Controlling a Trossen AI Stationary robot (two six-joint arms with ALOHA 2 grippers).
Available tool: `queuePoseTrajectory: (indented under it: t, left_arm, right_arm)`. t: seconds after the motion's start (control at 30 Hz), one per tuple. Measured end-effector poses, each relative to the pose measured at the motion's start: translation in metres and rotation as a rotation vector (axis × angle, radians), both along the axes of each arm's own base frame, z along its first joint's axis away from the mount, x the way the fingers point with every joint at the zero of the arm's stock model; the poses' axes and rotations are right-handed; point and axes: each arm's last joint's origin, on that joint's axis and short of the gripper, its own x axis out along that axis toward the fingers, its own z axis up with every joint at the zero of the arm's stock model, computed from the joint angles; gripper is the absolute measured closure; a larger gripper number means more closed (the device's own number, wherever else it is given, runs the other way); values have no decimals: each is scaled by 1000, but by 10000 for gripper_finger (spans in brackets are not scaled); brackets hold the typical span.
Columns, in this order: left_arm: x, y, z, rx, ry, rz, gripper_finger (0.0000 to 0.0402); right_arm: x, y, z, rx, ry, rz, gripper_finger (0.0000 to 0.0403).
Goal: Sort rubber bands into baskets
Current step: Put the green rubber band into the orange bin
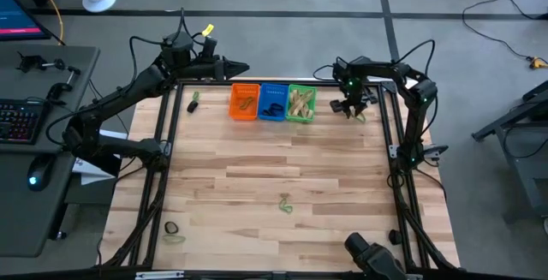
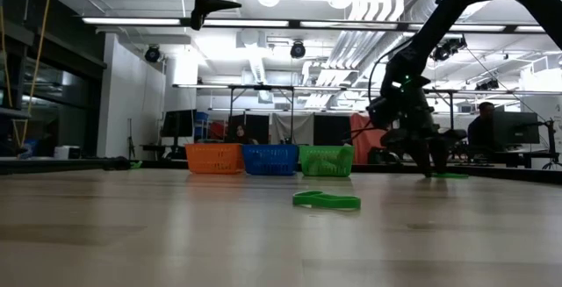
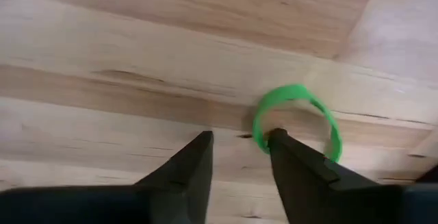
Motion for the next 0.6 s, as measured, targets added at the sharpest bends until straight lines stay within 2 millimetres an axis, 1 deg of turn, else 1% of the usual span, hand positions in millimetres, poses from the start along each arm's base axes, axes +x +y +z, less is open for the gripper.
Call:
queuePoseTrajectory:
  t: [0.07, 0.17, 0.2, 0.27, 0.33, 0.37, 0.47, 0.53, 0.6]
  left_arm:
    - [0, 0, 0, -2, -1, 0, 188]
    - [0, 0, 0, -3, -1, -3, 188]
    - [0, 0, 0, -4, -2, -11, 188]
    - [-3, -1, 2, -3, -13, -47, 188]
    - [-10, -3, 8, 17, -38, -93, 188]
    - [-15, -5, 12, 36, -51, -104, 188]
    - [-33, -9, 25, 119, -84, -86, 188]
    - [-46, -14, 33, 179, -103, -59, 188]
    - [-58, -19, 41, 243, -116, -37, 188]
  right_arm:
    - [2, 1, 0, -3, -5, 24, 305]
    - [7, 4, -1, -16, 5, 70, 379]
    - [8, 5, 0, -24, 8, 93, 390]
    - [10, 6, 6, -54, 15, 131, 389]
    - [13, 7, 15, -103, 31, 168, 397]
    - [14, 5, 24, -151, 31, 182, 400]
    - [18, 4, 62, -267, -52, 178, 401]
    - [23, 6, 79, -314, -140, 174, 402]
    - [33, 7, 96, -369, -271, 162, 403]
